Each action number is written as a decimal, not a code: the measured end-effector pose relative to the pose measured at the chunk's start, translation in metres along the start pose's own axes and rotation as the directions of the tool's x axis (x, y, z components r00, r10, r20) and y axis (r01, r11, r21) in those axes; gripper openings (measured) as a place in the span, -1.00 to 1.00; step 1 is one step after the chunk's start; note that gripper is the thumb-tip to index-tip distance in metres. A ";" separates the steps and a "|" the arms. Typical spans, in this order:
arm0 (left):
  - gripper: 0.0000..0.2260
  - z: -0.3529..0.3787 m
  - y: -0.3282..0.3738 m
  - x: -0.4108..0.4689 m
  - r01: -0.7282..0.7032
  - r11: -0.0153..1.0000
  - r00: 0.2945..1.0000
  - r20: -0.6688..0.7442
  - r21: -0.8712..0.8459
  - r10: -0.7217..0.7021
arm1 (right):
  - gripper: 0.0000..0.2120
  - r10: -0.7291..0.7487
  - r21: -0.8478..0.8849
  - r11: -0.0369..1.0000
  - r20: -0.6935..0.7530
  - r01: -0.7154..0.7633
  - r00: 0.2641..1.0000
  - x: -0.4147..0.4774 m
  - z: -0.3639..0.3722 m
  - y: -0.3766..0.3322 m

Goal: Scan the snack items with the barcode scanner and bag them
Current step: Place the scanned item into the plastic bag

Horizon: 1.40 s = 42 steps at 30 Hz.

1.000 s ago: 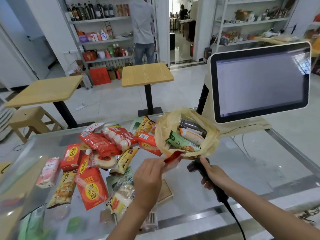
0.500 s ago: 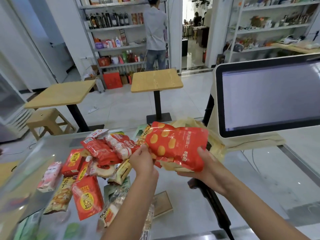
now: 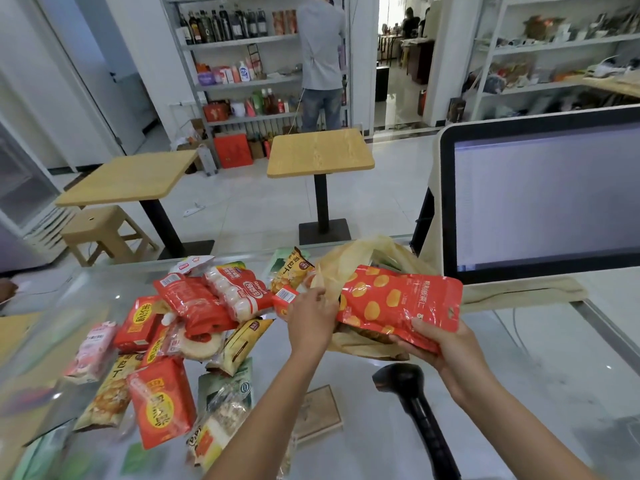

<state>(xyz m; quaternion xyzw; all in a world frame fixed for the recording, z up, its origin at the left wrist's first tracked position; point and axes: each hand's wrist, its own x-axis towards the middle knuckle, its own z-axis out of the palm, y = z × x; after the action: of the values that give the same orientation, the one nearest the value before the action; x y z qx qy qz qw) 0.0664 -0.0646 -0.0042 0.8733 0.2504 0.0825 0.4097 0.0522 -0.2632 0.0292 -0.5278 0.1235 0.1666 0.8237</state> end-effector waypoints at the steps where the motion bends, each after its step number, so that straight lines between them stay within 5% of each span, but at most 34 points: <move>1: -0.66 0.000 -0.001 0.001 0.004 1.000 1.000 -0.009 -0.001 -0.004 | -0.59 -0.005 -0.005 1.000 -0.003 0.005 1.000 -0.001 -0.001 0.000; 8: -0.23 -0.005 -0.002 0.019 -0.036 0.966 0.999 0.035 0.258 0.027 | -0.70 0.021 -0.037 0.999 -0.080 -0.024 0.997 -0.001 -0.006 -0.002; 10: -0.43 -0.007 0.002 0.023 -0.011 0.954 0.997 0.077 0.298 -0.012 | -0.71 0.055 -0.024 0.998 -0.086 -0.057 0.995 0.001 -0.005 -0.002; 12: -0.91 -0.015 0.005 0.023 -0.005 0.942 0.996 0.083 0.335 -0.024 | -0.69 0.082 -0.016 0.996 -0.090 -0.084 0.993 0.004 -0.004 -0.002; 13: -0.90 -0.017 0.006 0.022 -0.004 0.945 0.998 0.064 0.327 -0.018 | -0.67 0.094 -0.011 0.995 -0.092 -0.095 0.991 0.006 -0.003 -0.002; 16: -0.90 -0.023 0.008 0.026 0.040 0.998 0.999 0.004 0.051 -0.040 | -0.63 0.116 0.009 0.993 -0.095 -0.116 0.989 0.012 0.002 -0.003; 19: -0.90 -0.030 0.018 0.027 0.178 0.917 0.984 0.038 -0.356 -0.176 | -0.65 0.143 -0.015 0.989 -0.098 -0.145 0.985 0.020 0.011 -0.007; 26: -0.94 -0.036 0.018 0.029 0.265 0.717 0.964 0.154 -0.644 -0.218 | -0.71 0.129 -0.107 0.984 -0.149 -0.146 0.980 0.051 0.042 -0.019; 28: -0.72 -0.040 0.018 0.031 0.310 0.693 0.948 0.261 -0.651 -0.179 | -0.71 0.113 -0.191 0.971 -0.156 -0.142 0.981 0.062 0.051 -0.019; 30: -0.49 -0.043 0.021 0.033 0.329 0.775 0.926 0.346 -0.540 -0.151 | -0.73 0.133 -0.276 0.947 -0.135 -0.166 0.982 0.071 0.059 -0.018; 35: -0.90 -0.044 0.022 0.040 0.279 0.837 0.958 0.191 -0.471 -0.211 | -0.72 0.243 -0.423 0.872 -0.067 -0.248 0.968 0.090 0.067 -0.017; 42: -0.81 -0.046 0.003 0.018 0.127 0.851 0.991 0.098 -0.510 -0.090 | -0.67 0.011 -0.753 0.658 0.048 0.029 0.999 0.086 0.048 -0.006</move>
<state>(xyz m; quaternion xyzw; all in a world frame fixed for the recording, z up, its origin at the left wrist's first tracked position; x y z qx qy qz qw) 0.0669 -0.0267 0.0271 0.7188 0.2537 0.0924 0.6407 0.1350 -0.2098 0.0214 -0.8177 0.0210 0.2113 0.5351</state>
